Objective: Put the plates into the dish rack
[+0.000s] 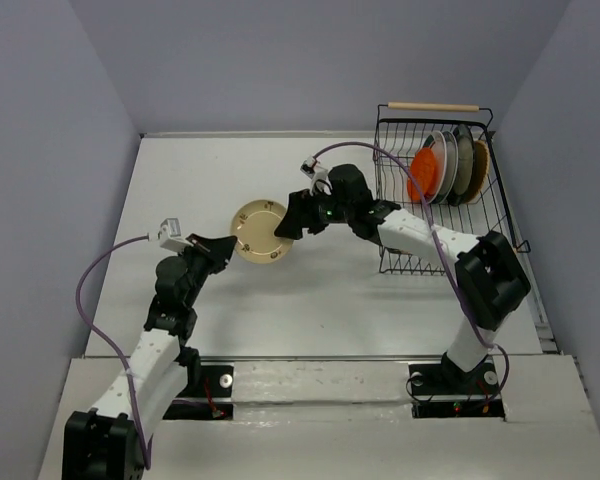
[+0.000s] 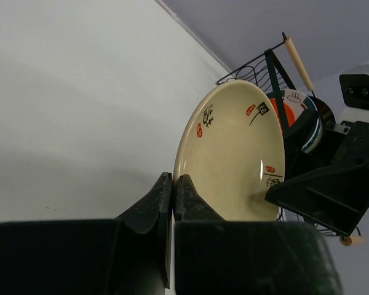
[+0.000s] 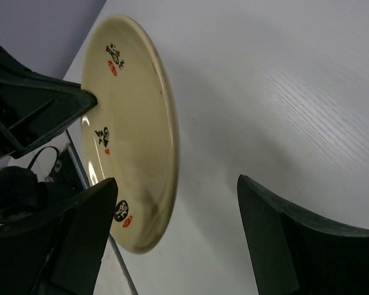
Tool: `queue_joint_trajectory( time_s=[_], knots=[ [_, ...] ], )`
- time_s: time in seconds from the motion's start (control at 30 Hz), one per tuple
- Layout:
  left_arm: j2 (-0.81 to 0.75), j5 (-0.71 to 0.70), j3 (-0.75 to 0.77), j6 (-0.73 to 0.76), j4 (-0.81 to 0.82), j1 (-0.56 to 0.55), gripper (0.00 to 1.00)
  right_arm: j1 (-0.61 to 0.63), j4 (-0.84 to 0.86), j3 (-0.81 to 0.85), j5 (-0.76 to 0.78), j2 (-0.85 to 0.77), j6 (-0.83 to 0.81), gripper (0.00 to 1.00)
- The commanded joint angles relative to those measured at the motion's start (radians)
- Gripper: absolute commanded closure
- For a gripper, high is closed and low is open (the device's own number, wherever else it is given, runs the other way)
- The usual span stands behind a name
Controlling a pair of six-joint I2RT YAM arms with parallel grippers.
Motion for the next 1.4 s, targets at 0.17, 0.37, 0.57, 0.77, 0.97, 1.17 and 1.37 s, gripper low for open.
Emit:
queue_joint_trajectory(
  time_s=[0.17,0.37,0.57,0.77,0.97,1.17,1.37],
  knots=[
    [-0.069,0.187,0.083,0.018,0.010,-0.005,0.88,0.014,0.118,0.017,-0.126,-0.013,0.060,0.92],
    [-0.095,0.236,0.218,0.132,-0.189,-0.011,0.21,-0.008,0.135,0.006,0.047,-0.082,0.056,0.93],
    [-0.211,0.158,0.463,0.367,-0.577,-0.016,0.01,-0.185,0.078,-0.024,0.349,-0.260,-0.005,0.93],
    [-0.254,0.069,0.608,0.551,-0.797,-0.016,0.01,-0.241,-0.002,0.038,0.977,-0.348,-0.304,0.93],
    [-0.259,0.026,0.521,0.562,-0.717,-0.031,0.01,-0.302,-0.031,0.092,1.187,-0.265,-0.458,0.93],
    [-0.271,0.009,0.433,0.562,-0.671,-0.037,0.01,-0.374,-0.040,0.130,1.180,-0.132,-0.444,0.93],
    [-0.256,0.015,0.430,0.565,-0.668,-0.068,0.01,-0.393,-0.054,0.202,1.189,0.011,-0.456,0.93]
  ],
)
